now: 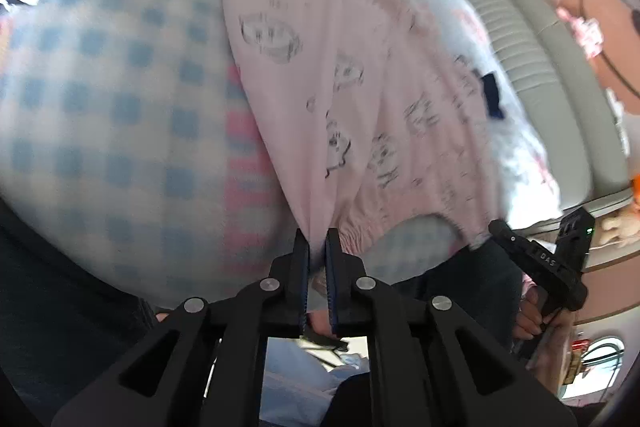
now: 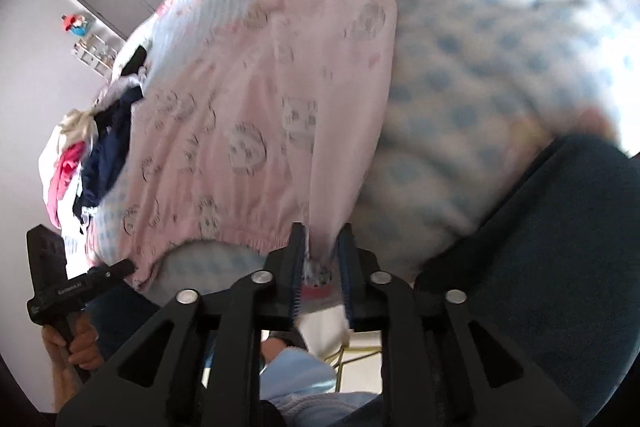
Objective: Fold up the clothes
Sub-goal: 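Lower the hem with both grippers and smooth the garment flat, then open both grippers and release the elastic waistband onto the bed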
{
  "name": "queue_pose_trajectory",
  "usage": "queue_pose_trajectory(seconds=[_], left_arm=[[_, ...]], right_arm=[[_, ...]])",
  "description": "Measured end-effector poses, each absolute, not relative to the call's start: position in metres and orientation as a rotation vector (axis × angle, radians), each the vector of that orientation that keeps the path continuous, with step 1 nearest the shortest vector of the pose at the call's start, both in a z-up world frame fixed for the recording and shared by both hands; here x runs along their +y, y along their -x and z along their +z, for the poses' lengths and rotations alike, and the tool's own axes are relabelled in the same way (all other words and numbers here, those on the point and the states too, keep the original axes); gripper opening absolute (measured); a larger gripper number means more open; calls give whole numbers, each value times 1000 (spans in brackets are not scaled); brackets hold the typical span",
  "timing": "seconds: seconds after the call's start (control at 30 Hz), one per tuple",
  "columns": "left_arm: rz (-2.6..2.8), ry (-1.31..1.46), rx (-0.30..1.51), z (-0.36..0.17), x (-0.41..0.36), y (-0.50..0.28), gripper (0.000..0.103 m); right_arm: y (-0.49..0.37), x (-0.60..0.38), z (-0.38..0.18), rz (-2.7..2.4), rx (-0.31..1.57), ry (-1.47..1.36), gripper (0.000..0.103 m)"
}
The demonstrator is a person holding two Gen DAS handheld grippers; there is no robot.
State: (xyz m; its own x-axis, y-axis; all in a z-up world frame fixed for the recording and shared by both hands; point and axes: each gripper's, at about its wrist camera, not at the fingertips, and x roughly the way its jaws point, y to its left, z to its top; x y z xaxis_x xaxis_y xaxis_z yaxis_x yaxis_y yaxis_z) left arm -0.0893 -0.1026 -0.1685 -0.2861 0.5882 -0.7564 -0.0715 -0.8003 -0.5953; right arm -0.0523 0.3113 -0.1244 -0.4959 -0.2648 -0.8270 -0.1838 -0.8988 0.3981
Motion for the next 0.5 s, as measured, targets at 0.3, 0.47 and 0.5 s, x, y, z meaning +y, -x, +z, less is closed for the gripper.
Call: queue_pose_trajectory(seconds=[0.3,0.47,0.5], left_arm=[[2296,1486,-632,-157,-141,141,22],[2390,1509,-504,-159,-140,192,22],[2417,1512,-486,-159,-140,204,22]], right_arm=[[96,312,-86,-2624,-609,-1444,20],[135,269,-97,-2532,-523,-1472,20],[143,260,-99,-2513,-506,-1477,20]])
